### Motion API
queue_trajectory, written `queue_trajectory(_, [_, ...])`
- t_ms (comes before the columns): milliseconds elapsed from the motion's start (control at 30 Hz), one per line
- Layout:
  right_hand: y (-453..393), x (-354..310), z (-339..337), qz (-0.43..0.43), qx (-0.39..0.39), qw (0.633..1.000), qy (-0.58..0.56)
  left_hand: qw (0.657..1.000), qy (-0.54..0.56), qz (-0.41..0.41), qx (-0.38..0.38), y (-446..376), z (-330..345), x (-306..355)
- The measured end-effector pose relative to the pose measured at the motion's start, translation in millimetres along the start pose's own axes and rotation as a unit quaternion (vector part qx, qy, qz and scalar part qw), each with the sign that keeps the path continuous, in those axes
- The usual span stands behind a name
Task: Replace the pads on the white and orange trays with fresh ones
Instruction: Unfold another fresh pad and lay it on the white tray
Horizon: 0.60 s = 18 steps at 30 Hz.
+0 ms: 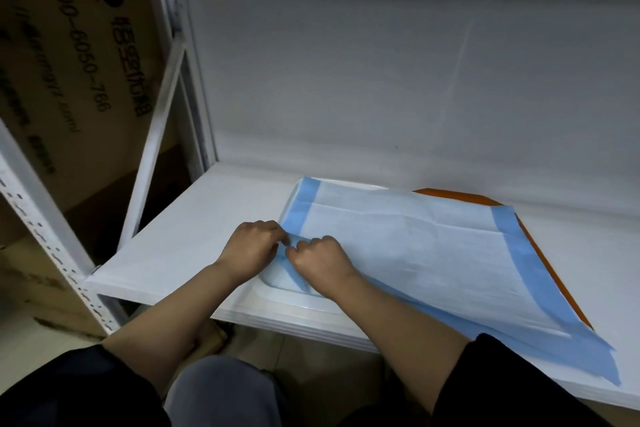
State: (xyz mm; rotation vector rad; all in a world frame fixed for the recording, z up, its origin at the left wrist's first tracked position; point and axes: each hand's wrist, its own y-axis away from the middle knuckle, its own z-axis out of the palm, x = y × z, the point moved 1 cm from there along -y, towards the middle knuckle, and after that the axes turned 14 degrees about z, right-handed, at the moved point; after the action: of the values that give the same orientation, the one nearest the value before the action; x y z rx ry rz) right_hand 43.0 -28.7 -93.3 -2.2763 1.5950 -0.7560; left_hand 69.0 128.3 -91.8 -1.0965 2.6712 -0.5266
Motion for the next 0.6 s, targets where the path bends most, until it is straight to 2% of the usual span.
queue_trajectory(67, [-13,1,-7,0.041,0.003,0.999,-0.023,0.998,0.016,-0.055,0.019,-1,-4,-2])
queue_trajectory(133, [-19,9,-12,0.103,0.004,0.993,-0.061,0.981,0.064,-0.167,0.075,-3,-6,1])
queue_trajectory(167, [-19,13,-13,0.129,0.010,0.989,-0.077,0.957,0.108,-0.245,0.108,-2,-6,4])
queue_trajectory(233, [-14,23,-17,0.160,0.031,0.982,-0.097,0.883,0.230,-0.389,0.129,2,-2,13])
queue_trajectory(267, [-11,28,-21,0.170,0.046,0.978,-0.109,0.837,0.309,-0.439,0.105,3,3,18])
queue_trajectory(300, [-8,32,-24,0.176,0.062,0.975,-0.124,0.777,0.407,-0.476,0.065,5,7,25])
queue_trajectory(333, [-6,34,-26,0.176,0.079,0.972,-0.138,0.693,0.517,-0.502,0.028,5,11,33])
queue_trajectory(367, [-4,35,-27,0.167,0.094,0.971,-0.145,0.595,0.618,-0.514,0.009,4,13,40])
queue_trajectory(400, [-2,34,-26,0.150,0.104,0.973,-0.142,0.504,0.692,-0.516,0.021,2,14,43])
queue_trajectory(433, [2,31,-25,0.124,0.105,0.978,-0.133,0.440,0.737,-0.511,0.052,-3,14,44])
queue_trajectory(467, [6,28,-22,0.092,0.106,0.982,-0.124,0.406,0.759,-0.503,0.081,-7,13,41])
queue_trajectory(500, [11,24,-19,0.055,0.106,0.986,-0.116,0.397,0.766,-0.497,0.098,-10,11,37])
queue_trajectory(533, [18,20,-16,0.019,0.108,0.988,-0.110,0.413,0.757,-0.496,0.101,-13,10,33])
queue_trajectory(600, [34,15,-10,-0.063,0.105,0.984,-0.130,0.500,0.690,-0.518,0.079,-12,5,26])
